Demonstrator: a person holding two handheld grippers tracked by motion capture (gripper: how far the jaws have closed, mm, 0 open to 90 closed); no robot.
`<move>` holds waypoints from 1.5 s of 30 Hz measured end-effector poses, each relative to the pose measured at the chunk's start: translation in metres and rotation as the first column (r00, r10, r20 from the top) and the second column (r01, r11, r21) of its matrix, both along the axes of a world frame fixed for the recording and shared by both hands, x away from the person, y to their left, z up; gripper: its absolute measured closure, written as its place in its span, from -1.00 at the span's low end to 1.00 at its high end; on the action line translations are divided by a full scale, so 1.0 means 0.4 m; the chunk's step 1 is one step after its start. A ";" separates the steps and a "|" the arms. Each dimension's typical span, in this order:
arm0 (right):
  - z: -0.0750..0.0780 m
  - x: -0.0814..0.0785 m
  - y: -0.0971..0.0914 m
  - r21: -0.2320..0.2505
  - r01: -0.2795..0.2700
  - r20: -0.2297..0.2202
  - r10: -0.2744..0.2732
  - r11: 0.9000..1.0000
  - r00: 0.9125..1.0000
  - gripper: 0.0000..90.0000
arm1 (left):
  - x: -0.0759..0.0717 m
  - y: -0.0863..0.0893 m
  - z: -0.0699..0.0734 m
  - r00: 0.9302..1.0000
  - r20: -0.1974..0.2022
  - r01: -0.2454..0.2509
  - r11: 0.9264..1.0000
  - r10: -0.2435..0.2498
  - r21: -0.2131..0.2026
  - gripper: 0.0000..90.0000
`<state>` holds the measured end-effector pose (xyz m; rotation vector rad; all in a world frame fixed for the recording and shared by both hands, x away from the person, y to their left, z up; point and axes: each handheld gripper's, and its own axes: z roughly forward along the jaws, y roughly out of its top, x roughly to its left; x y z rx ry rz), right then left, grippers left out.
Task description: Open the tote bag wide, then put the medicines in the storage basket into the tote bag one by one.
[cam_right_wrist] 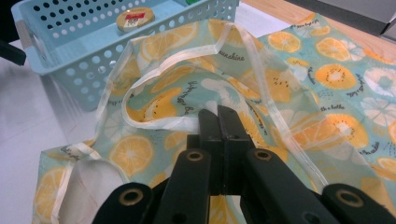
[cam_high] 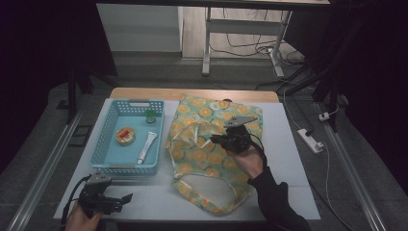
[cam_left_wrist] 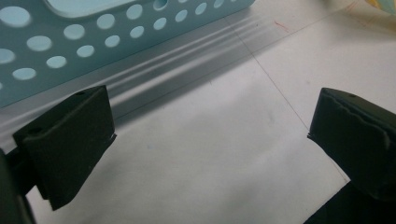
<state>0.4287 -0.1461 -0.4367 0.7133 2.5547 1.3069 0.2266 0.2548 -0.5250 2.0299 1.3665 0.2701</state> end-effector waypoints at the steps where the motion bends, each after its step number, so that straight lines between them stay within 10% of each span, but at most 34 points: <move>1: 0.004 0.001 0.002 0.005 -0.002 0.000 0.002 1.000 1.000 1.00 | 0.000 0.000 0.000 1.000 0.000 0.000 1.000 0.000 0.000 -0.99; 45: 0.016 0.010 -0.014 0.039 0.004 -0.004 -0.003 0.999 1.000 1.00 | -0.008 0.023 0.049 0.995 0.092 0.051 0.990 -0.039 -0.130 -1.00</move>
